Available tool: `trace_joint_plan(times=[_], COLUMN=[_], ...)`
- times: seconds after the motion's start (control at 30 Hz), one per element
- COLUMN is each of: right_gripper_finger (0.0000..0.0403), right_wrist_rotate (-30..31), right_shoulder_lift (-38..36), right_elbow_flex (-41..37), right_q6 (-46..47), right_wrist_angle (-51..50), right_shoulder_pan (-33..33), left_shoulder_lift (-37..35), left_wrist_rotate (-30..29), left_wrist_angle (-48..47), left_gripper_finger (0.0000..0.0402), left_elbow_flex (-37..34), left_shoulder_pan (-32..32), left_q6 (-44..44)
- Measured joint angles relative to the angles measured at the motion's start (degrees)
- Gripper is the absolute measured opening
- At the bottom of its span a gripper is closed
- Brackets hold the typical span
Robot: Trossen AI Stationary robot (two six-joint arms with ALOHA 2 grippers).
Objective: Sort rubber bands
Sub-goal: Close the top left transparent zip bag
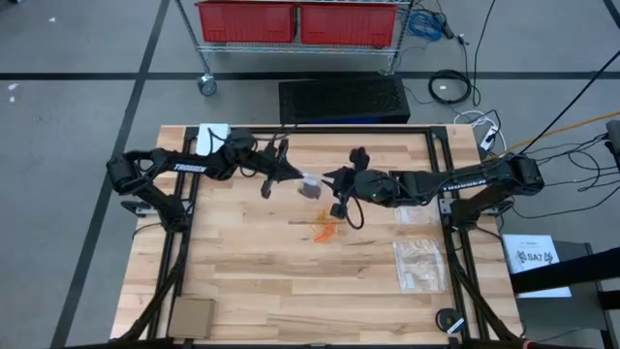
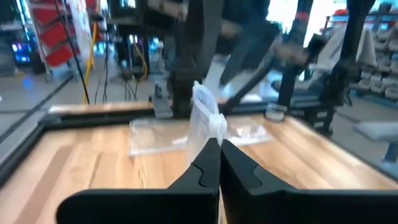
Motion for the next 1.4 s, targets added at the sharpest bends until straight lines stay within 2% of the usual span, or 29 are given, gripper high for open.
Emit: trace_joint_plan(times=[0.13,0.43,0.7,0.87,1.4], right_gripper_finger=[0.0084,0.0103,0.0145,0.0139,0.0126], right_wrist_rotate=[-11.2,-18.5,-18.2,-16.9,-17.7], right_shoulder_lift=[1.4,4.8,5.7,6.4,7.2], right_elbow_flex=[0.0,0.0,0.0,0.0,0.0], right_q6=[4.2,5.0,3.0,0.6,2.4], right_wrist_angle=[0.1,3.0,3.5,7.0,5.8], right_shoulder_pan=[-2.7,-5.5,-5.6,-5.6,-8.2], left_shoulder_lift=[0.0,0.0,0.0,0.0,0.0], left_wrist_rotate=[-1.5,-7.6,-8.2,-8.9,-11.5], left_wrist_angle=[-4.7,-8.5,-8.6,-8.5,-8.2], left_gripper_finger=[0.0001,0.0001,0.0000,0.0000,0.0000], left_elbow_flex=[0.0,0.0,0.0,0.0,0.0], left_shoulder_pan=[-1.6,-5.2,-5.2,-5.2,-5.8], left_q6=[5.3,11.3,11.6,11.6,11.7])
